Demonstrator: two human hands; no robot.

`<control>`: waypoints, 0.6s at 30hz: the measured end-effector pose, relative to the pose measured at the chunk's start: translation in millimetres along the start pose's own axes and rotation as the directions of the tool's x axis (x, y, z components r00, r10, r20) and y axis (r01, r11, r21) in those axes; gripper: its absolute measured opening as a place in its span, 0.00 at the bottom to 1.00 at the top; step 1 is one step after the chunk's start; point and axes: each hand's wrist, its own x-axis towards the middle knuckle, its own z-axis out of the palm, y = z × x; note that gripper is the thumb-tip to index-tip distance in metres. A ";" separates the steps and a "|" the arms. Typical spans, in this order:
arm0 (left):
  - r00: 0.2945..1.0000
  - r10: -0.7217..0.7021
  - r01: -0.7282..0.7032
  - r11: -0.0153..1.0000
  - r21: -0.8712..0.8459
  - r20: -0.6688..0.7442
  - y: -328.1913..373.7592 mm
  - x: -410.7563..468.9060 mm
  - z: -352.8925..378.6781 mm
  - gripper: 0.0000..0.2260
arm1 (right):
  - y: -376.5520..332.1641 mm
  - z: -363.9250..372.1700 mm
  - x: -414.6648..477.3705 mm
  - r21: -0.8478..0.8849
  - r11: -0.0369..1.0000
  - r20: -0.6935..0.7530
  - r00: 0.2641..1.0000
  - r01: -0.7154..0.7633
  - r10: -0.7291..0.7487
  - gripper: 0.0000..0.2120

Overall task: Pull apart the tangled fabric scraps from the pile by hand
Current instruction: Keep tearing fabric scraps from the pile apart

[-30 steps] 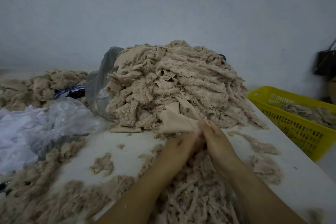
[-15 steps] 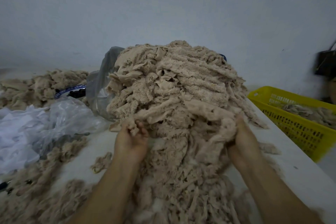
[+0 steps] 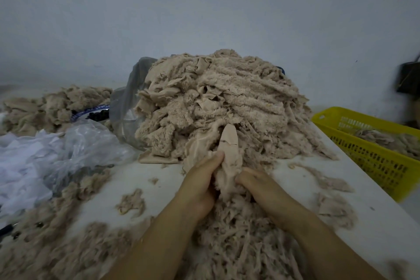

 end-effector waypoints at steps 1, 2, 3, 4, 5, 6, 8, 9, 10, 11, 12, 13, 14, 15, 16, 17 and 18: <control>1.000 -0.005 0.004 0.998 -0.060 -0.014 1.1 1.2 -1.6 0.14 | 1.1 1.0 1.0 -0.083 0.997 0.015 1.000 -0.005 0.007 0.13; 1.000 -0.017 0.015 0.992 -0.124 -0.017 1.5 2.3 -3.0 0.15 | 1.8 2.3 1.4 -0.145 0.989 0.011 1.000 -0.005 0.007 0.18; 0.999 -0.035 0.032 0.982 -0.185 -0.012 2.3 2.9 -3.4 0.17 | 4.3 2.5 2.5 -0.177 0.984 0.001 1.000 -0.002 0.002 0.20; 0.998 -0.056 0.053 0.971 -0.231 -0.007 3.1 3.0 -3.6 0.17 | 5.3 2.4 3.0 -0.213 0.977 -0.006 1.000 0.004 -0.006 0.21; 0.997 -0.072 0.068 0.962 -0.263 -0.005 4.0 3.0 -3.4 0.18 | 6.5 2.2 4.0 -0.242 0.970 -0.001 1.000 0.012 -0.013 0.21; 0.997 -0.080 0.074 0.957 -0.281 -0.010 4.4 3.1 -3.3 0.18 | 6.8 2.5 4.7 -0.268 0.963 0.004 1.000 0.014 -0.013 0.21; 0.997 -0.075 0.068 0.958 -0.279 -0.015 3.7 4.2 -2.7 0.19 | 10.0 2.4 6.1 -0.293 0.956 0.020 1.000 0.012 -0.007 0.22; 0.998 -0.060 0.054 0.962 -0.268 -0.013 2.9 4.4 -1.9 0.20 | 11.1 2.7 7.2 -0.289 0.957 0.022 1.000 0.008 -0.002 0.21; 0.999 -0.040 0.035 0.970 -0.243 -0.018 2.0 3.3 -0.2 0.19 | 10.5 3.4 6.8 -0.275 0.962 0.023 1.000 0.005 0.001 0.19; 0.999 -0.019 0.013 0.978 -0.209 -0.026 2.0 2.4 1.5 0.19 | 9.3 4.2 7.6 -0.239 0.971 0.013 1.000 -0.008 0.011 0.16; 0.999 0.006 -0.012 0.986 -0.168 -0.038 1.7 2.9 2.2 0.18 | 9.1 4.1 9.1 -0.194 0.981 -0.012 1.000 -0.016 0.014 0.13; 0.998 0.037 -0.043 0.993 -0.111 -0.054 1.1 3.0 3.1 0.17 | 9.4 3.1 10.5 -0.132 0.991 -0.061 0.998 -0.033 0.025 0.13; 0.996 0.068 -0.071 0.997 -0.042 -0.061 0.2 1.0 5.5 0.16 | 10.8 1.6 12.1 -0.060 0.997 -0.110 0.993 -0.044 0.037 0.15; 0.994 0.093 -0.091 0.995 0.028 -0.053 -1.3 -1.0 9.0 0.16 | 12.5 -0.4 14.0 0.028 0.999 -0.129 0.991 -0.034 0.037 0.18; 0.994 0.104 -0.100 0.990 0.104 -0.032 -4.4 -3.2 12.4 0.15 | 14.2 -1.8 15.2 0.109 0.994 -0.115 0.993 -0.012 0.025 0.23; 0.994 0.106 -0.104 0.979 0.173 -0.001 -8.4 -5.4 14.9 0.14 | 13.6 -1.5 14.9 0.175 0.985 -0.094 0.996 0.003 0.014 0.28; 0.994 0.105 -0.111 0.966 0.232 0.035 -12.6 -7.0 16.9 0.12 | 11.5 -0.3 13.9 0.236 0.972 -0.085 0.996 0.014 0.006 0.29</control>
